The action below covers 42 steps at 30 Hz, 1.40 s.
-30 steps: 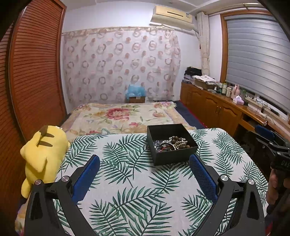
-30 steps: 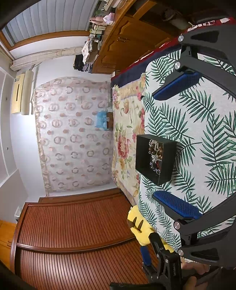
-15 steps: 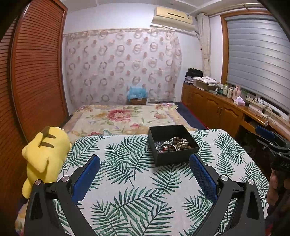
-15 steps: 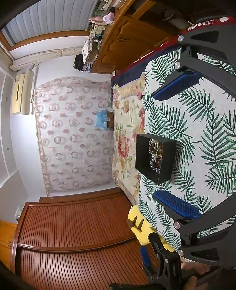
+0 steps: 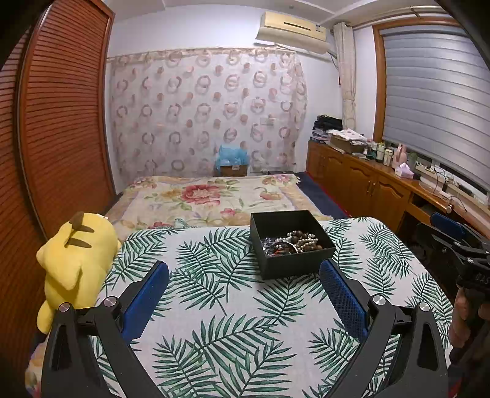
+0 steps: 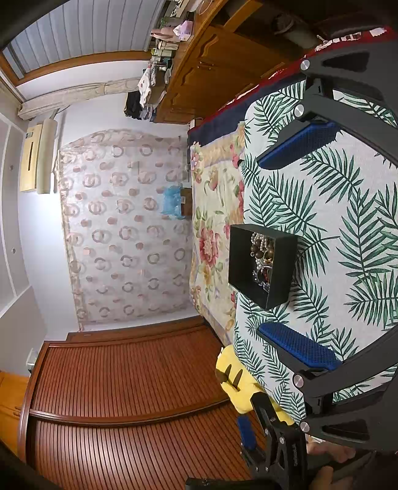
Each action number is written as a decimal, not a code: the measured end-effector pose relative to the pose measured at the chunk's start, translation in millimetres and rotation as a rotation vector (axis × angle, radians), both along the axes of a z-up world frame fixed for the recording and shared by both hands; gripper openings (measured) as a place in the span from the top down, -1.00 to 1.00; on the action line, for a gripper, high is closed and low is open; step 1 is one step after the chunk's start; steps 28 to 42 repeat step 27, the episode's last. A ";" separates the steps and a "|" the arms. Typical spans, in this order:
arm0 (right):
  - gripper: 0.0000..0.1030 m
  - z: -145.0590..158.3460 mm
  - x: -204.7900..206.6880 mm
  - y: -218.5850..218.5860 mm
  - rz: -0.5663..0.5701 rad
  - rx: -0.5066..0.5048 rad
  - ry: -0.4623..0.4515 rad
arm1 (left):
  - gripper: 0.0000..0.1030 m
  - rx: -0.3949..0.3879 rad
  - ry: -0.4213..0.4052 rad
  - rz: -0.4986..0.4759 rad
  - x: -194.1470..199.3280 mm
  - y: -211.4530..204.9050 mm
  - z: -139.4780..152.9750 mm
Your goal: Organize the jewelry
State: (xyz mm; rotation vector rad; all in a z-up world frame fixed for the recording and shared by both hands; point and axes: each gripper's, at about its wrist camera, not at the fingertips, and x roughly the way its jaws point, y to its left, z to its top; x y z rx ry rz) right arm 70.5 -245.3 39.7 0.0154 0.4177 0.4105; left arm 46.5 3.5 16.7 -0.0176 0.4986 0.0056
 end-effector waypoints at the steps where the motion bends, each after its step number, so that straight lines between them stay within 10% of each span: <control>1: -0.95 -0.2 -0.1 0.1 0.000 0.000 0.000 | -0.85 0.002 -0.001 0.000 -0.2 -0.3 0.1; 42: -0.95 -0.4 -1.2 0.6 -0.001 0.002 -0.001 | -0.85 0.003 -0.007 0.002 -2.4 -1.2 2.9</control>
